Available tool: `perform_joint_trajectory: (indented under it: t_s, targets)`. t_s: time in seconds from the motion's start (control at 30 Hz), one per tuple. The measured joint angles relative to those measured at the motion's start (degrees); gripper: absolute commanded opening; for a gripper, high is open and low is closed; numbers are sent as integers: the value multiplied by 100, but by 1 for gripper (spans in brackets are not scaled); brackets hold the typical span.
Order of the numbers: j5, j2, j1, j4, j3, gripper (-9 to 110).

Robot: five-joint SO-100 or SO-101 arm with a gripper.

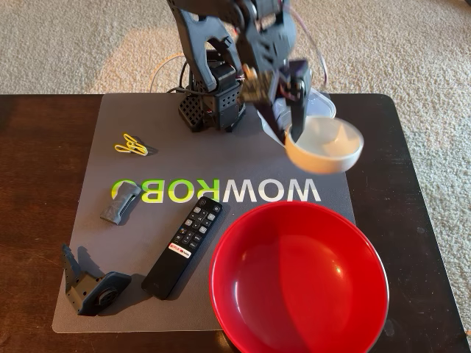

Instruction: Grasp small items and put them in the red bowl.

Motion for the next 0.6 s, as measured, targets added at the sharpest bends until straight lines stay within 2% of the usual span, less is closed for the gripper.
perform_joint_trajectory:
  t_s: [0.13,0.27,0.6]
  targets:
    - [0,-1125,958,0,-1459,0]
    - [0,-2979,1705,0,-3006,0]
    - [70,-6829,1775,9,-5370,0]
